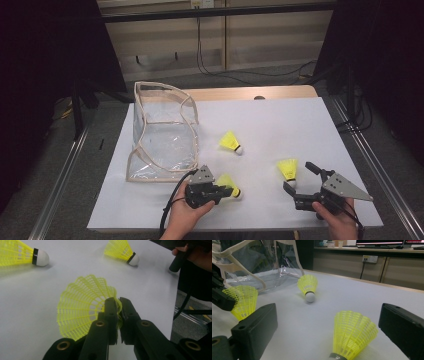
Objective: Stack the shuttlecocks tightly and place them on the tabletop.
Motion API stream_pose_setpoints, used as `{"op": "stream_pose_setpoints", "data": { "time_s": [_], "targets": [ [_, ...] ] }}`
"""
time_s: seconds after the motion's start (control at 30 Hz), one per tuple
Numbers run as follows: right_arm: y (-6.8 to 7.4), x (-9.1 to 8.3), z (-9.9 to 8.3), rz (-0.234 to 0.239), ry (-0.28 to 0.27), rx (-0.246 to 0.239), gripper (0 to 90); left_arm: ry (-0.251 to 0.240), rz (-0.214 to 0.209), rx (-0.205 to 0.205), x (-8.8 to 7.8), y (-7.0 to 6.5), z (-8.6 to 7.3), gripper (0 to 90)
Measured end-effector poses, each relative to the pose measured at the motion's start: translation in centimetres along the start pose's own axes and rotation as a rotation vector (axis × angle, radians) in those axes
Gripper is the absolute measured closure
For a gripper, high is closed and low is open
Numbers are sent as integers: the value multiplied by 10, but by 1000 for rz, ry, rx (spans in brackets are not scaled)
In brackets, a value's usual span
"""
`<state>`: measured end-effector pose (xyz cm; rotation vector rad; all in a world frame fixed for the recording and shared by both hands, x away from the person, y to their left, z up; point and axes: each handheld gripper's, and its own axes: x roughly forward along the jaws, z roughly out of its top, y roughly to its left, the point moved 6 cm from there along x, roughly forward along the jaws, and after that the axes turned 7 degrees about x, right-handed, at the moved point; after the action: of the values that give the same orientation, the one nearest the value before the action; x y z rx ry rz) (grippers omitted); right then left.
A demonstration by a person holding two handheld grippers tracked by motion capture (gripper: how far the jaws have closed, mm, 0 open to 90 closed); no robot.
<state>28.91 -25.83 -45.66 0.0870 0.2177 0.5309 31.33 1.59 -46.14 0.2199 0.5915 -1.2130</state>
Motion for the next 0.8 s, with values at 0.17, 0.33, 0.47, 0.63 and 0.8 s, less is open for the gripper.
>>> {"op": "stream_pose_setpoints", "data": {
  "time_s": [0.17,0.33,0.47,0.63,0.8],
  "targets": [
    [0,-1,0,-3,1,2,21,-5,21,9,1,1,7,864],
    [-1,-2,0,-1,-3,3,21,-2,33,15,4,0,15,878],
    [-1,-2,0,-3,-3,4,21,8,53,5,5,2,19,881],
    [-1,-2,0,-4,-2,3,21,-22,60,-7,7,3,25,882],
    [-1,-2,0,-3,-3,4,21,-27,68,-12,8,5,29,882]
  ]
}}
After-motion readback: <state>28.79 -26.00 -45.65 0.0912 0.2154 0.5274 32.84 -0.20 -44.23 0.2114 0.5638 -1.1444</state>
